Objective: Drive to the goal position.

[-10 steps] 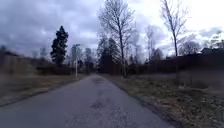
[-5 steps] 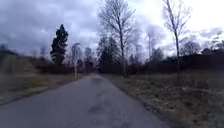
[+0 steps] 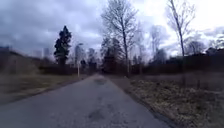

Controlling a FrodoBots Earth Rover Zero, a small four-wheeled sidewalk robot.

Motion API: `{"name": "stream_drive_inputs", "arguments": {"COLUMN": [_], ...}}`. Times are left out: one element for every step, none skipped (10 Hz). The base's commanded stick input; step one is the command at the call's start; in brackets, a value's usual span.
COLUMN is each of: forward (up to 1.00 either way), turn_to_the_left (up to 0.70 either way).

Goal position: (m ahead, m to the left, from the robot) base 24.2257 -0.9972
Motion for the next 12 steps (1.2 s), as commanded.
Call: {"name": "stream_drive_inputs", "arguments": {"forward": [0.5, 0.5, 0.5, 0.5, 0.5, 0.5, 0.5, 0.5, 0.5, 0.5, 0.5, 0.5], "turn_to_the_left": [0.5, 0.15, 0.02, 0.0, 0.0, 0.0, 0.0, 0.0, 0.0, 0.0, 0.0, 0.0]}}
